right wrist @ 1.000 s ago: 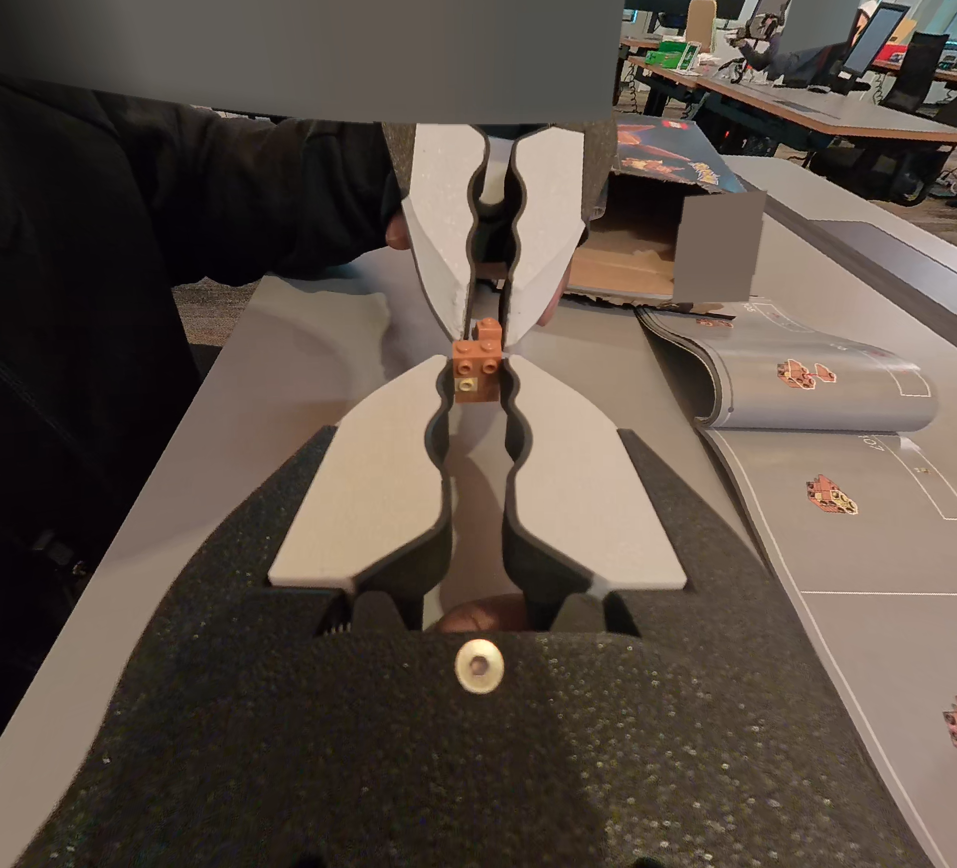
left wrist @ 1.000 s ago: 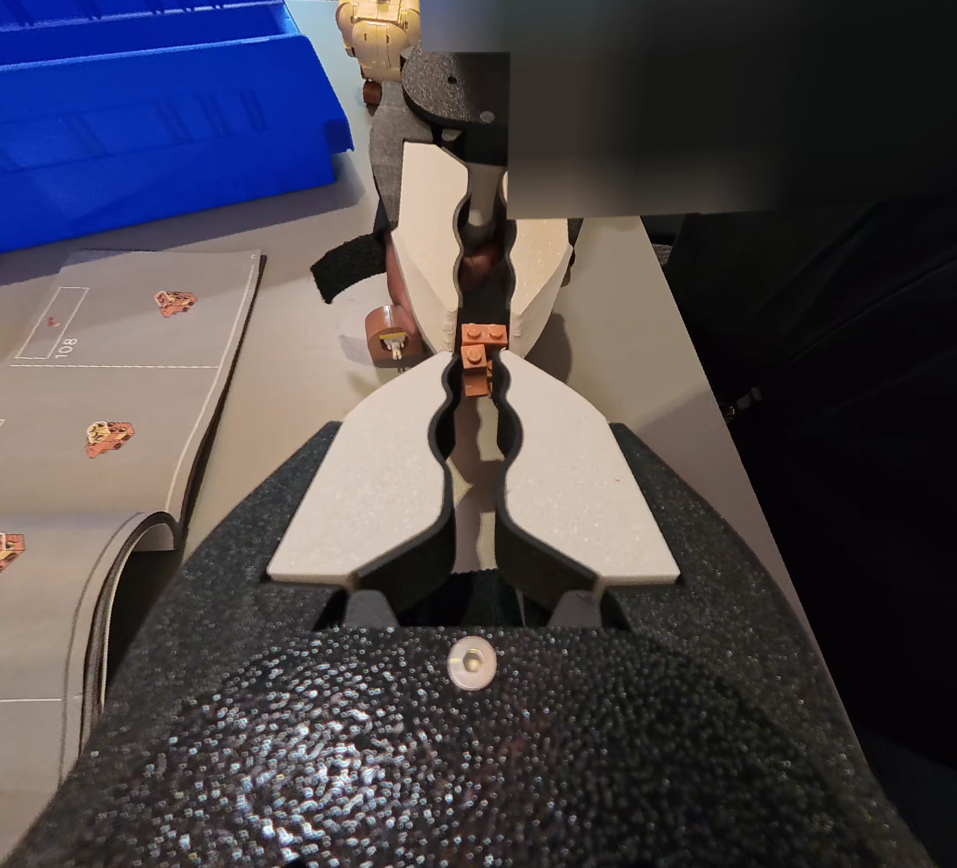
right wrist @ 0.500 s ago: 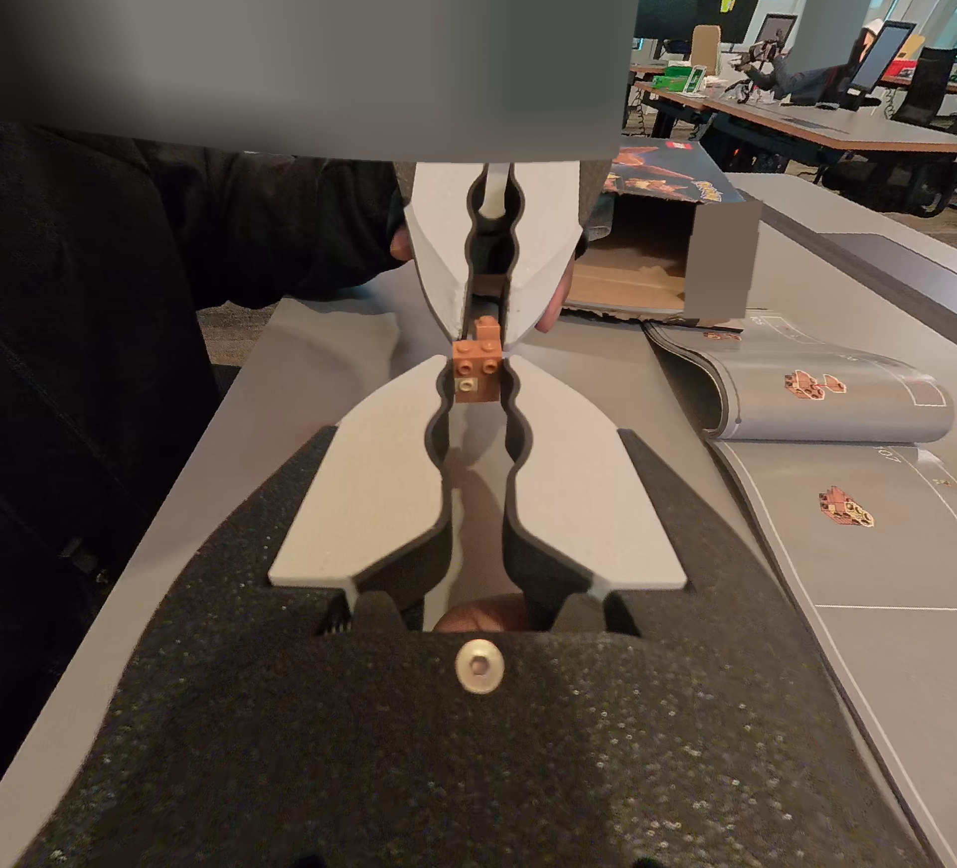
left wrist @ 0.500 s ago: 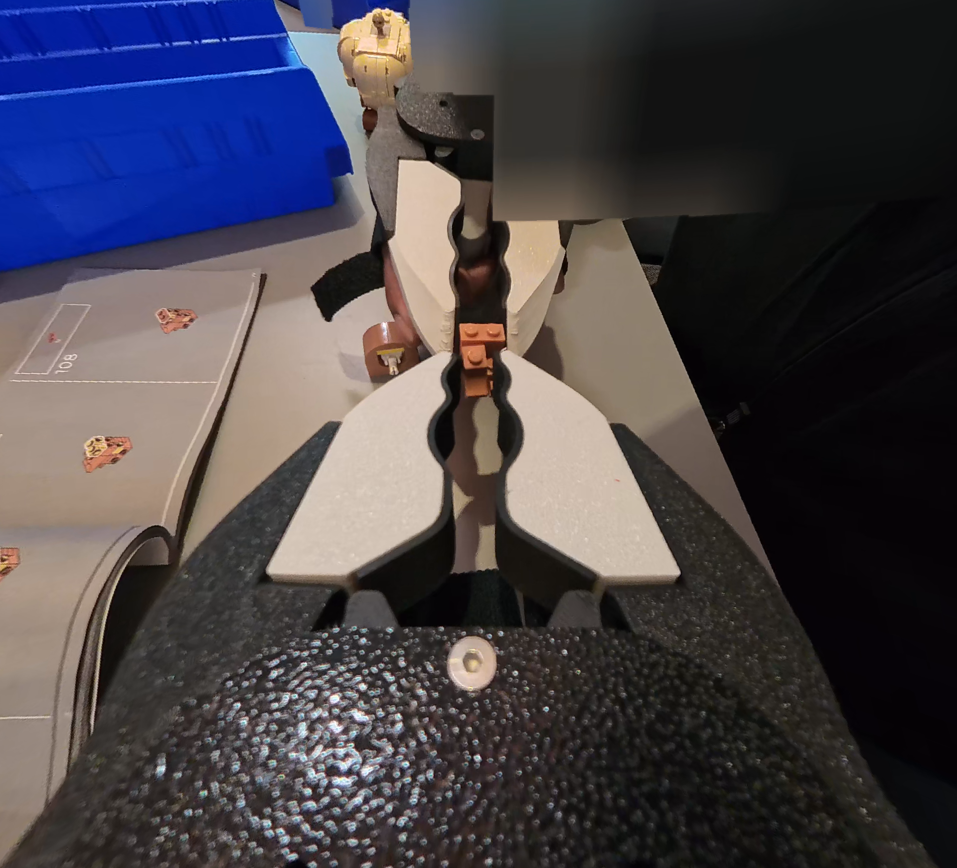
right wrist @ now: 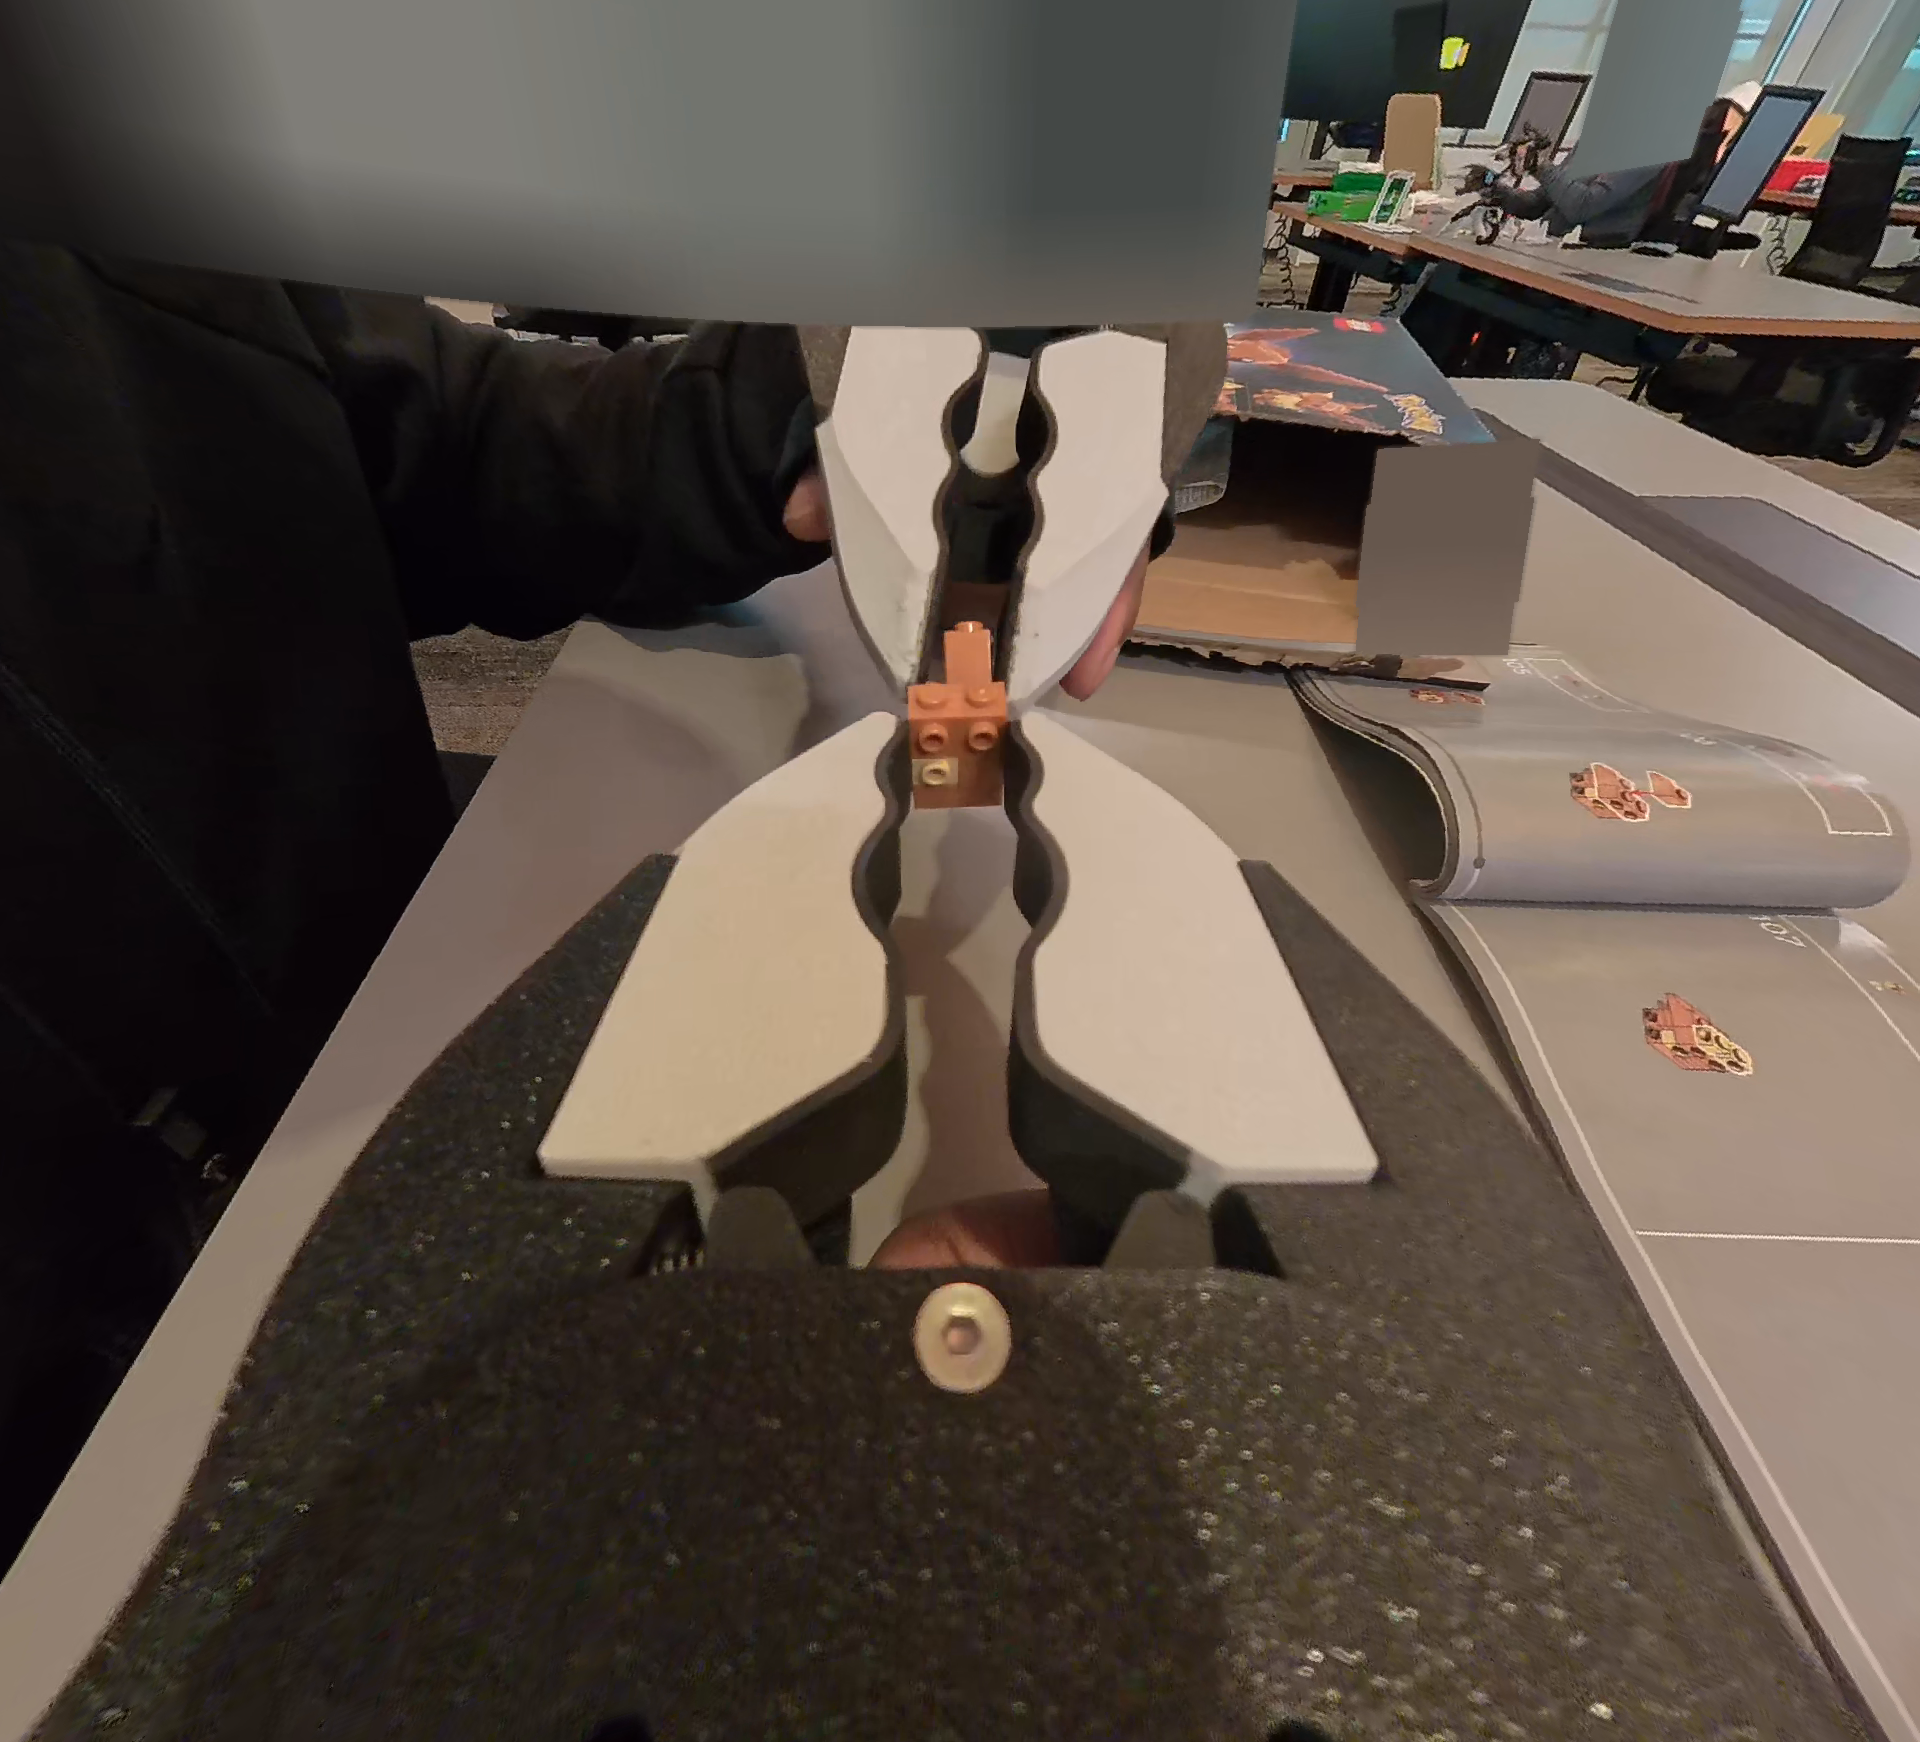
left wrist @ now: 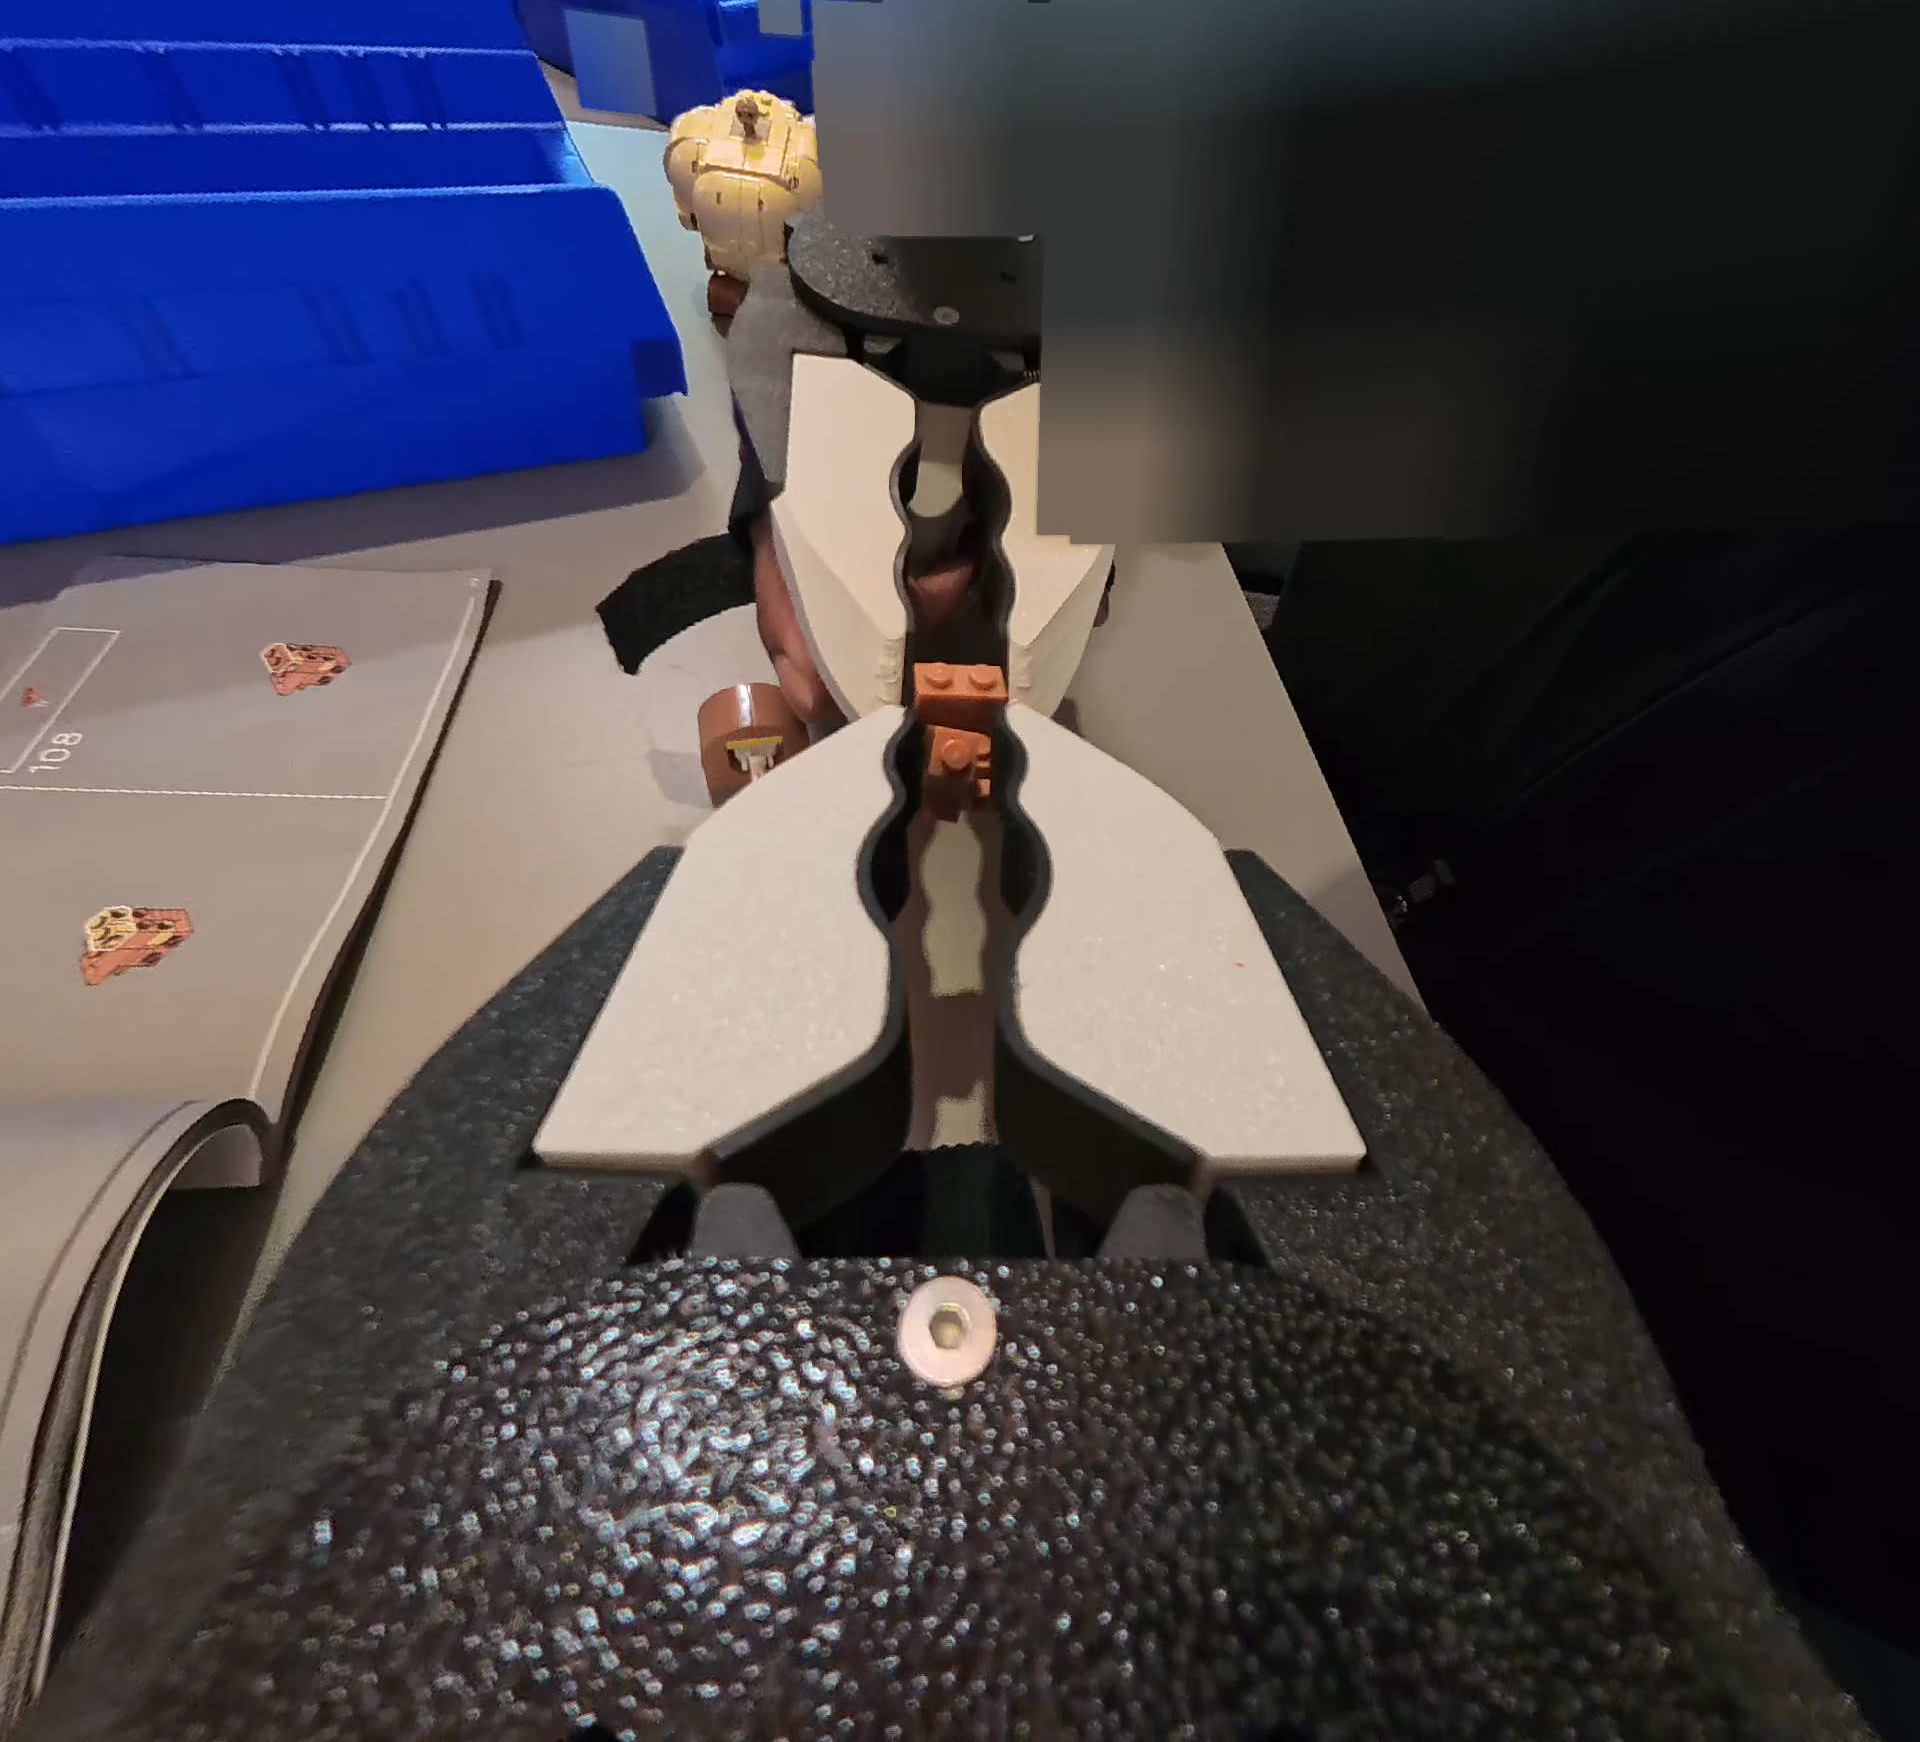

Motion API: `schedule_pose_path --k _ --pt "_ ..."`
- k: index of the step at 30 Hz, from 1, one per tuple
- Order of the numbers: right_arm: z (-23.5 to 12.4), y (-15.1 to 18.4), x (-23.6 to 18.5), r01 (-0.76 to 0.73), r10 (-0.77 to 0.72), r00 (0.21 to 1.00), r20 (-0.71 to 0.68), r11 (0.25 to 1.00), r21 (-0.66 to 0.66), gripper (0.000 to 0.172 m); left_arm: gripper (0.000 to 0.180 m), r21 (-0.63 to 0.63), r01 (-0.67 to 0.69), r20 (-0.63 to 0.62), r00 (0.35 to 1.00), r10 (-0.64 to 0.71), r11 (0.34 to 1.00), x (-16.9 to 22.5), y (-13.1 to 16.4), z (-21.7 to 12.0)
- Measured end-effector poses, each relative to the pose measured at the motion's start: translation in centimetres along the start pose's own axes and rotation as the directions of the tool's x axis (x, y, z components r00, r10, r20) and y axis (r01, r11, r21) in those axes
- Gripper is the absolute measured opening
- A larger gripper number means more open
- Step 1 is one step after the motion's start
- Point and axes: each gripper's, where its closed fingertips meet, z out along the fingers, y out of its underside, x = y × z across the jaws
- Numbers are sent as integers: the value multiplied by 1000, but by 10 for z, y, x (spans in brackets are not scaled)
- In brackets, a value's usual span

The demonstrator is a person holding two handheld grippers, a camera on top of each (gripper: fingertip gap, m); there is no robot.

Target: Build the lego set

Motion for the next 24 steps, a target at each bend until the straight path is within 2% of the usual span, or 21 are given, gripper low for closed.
schedule_pose_path --k 9,17,24 --pt "-3 -5 5 13 -12 999 -32 1000 27 16 8 116 86 -14 996 -85 989 -8 -11 -1" --pt "-3 -6 2 57 -56 997 -50 998 22 16 7 108 5 6 1000 -6 994 -3 -12 0" --pt "-5 -11 1 55 -53 998 -42 997 52 16 7 216 84 -85 994 -67 973 -1 -18 0"
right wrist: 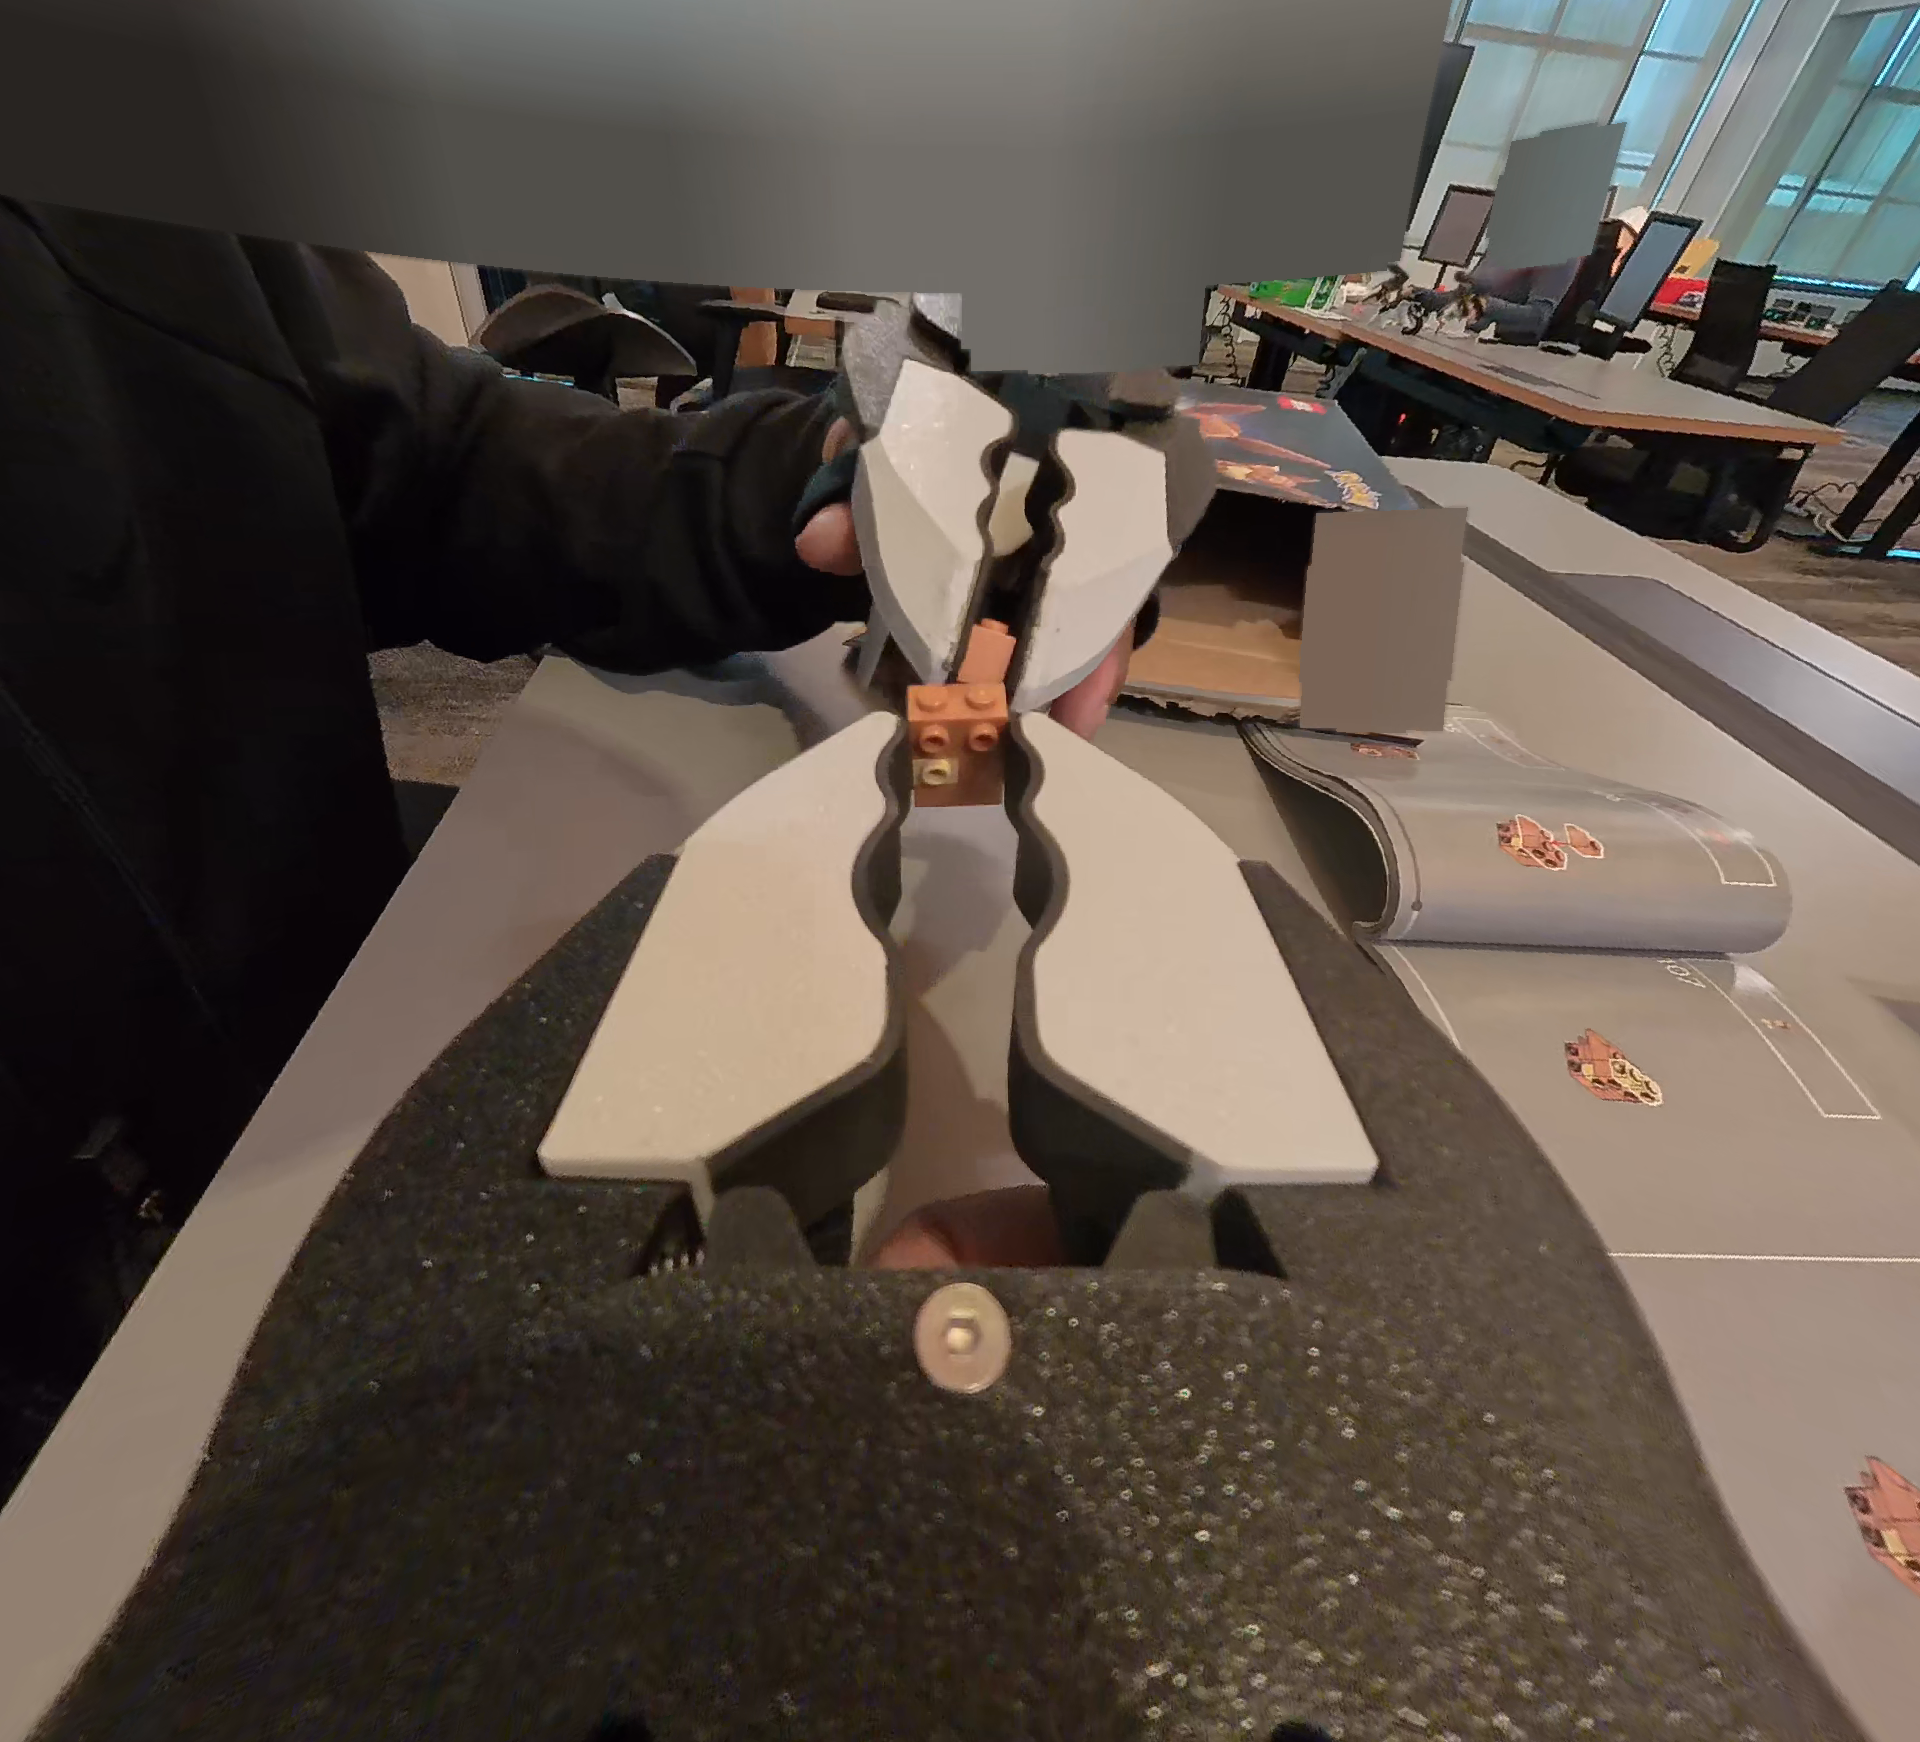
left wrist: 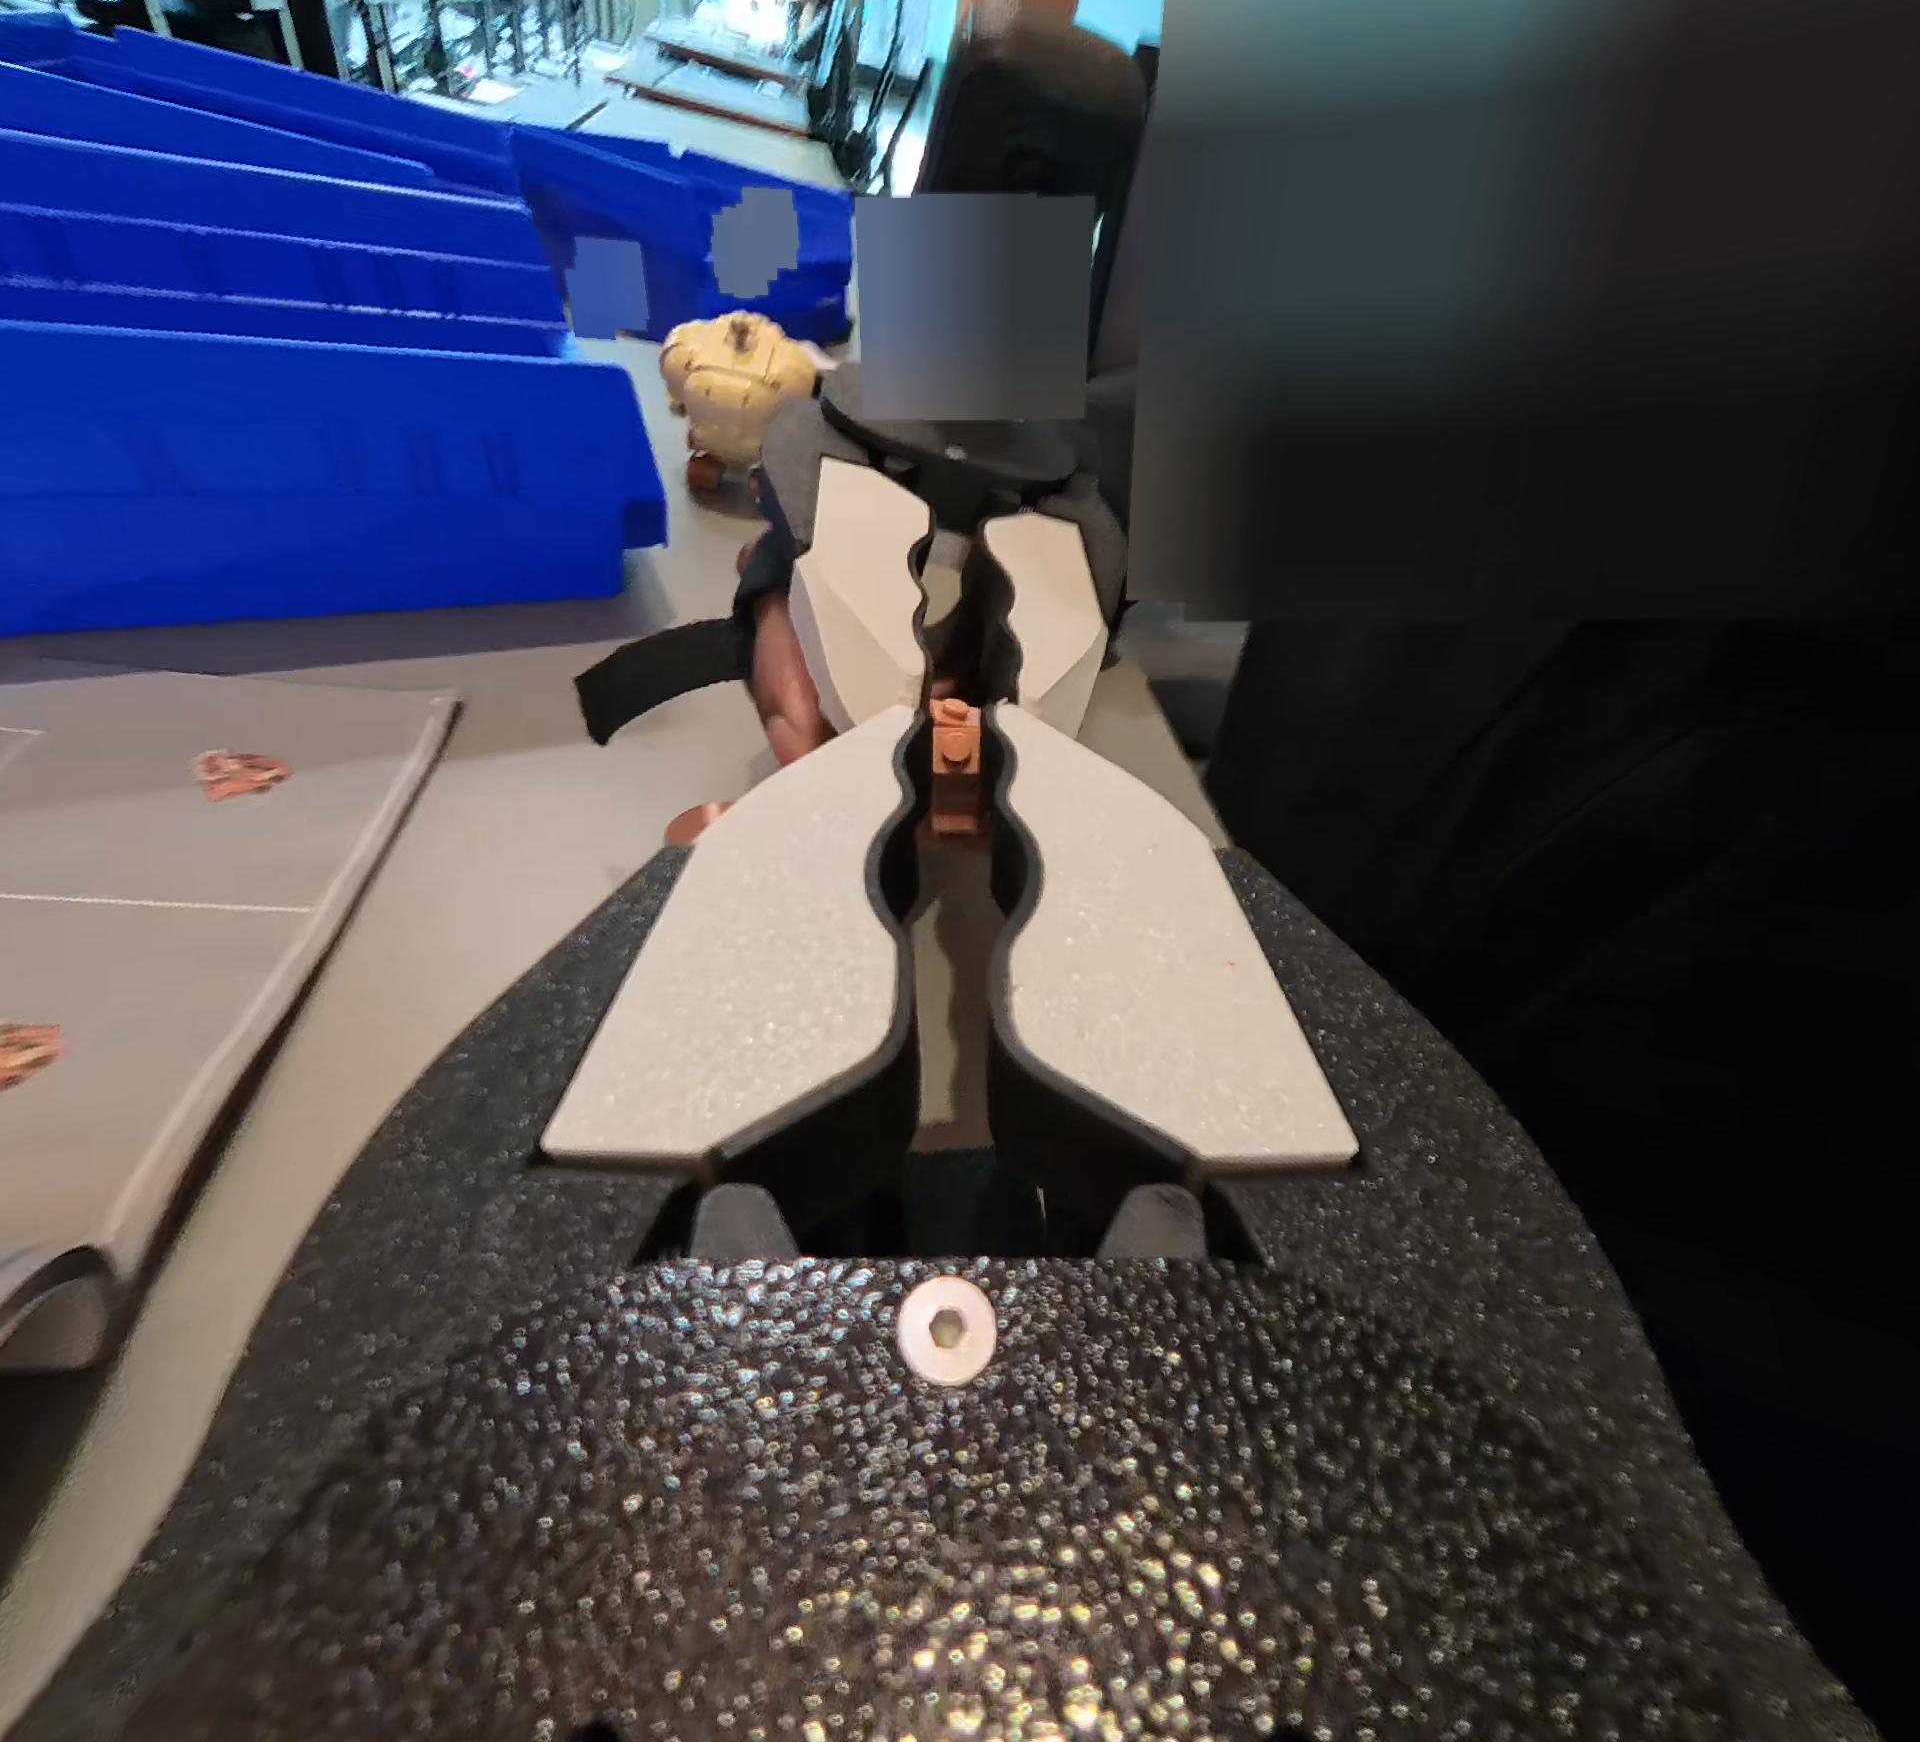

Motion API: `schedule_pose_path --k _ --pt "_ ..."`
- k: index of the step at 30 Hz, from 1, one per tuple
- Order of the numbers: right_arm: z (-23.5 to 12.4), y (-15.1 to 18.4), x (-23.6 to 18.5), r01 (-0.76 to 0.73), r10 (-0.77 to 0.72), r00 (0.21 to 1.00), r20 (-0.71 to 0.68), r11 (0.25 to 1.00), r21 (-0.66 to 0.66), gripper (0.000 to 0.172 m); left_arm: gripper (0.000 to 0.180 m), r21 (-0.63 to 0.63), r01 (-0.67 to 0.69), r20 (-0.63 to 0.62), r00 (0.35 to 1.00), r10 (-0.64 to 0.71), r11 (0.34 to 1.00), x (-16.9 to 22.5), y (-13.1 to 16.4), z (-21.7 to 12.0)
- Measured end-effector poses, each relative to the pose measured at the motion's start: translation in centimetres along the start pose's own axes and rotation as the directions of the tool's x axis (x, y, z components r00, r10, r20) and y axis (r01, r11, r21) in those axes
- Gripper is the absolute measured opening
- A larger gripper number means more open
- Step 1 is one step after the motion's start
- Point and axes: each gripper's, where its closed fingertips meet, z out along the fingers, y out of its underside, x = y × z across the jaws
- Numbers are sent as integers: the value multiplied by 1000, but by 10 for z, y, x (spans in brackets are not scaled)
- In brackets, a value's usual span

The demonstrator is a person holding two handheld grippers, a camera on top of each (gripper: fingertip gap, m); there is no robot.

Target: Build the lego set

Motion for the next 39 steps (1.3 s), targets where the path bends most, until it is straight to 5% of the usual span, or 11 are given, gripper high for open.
schedule_pose_path --k 19,39 --pt "-6 -14 -1 2 -2 1000 -2 996 85 16 8 229 83 -121 991 -56 970 6 -16 4" --pt "-5 8 14 -26 20 998 -63 995 -96 16 8 38 -125 111 987 121 991 -17 1 3"
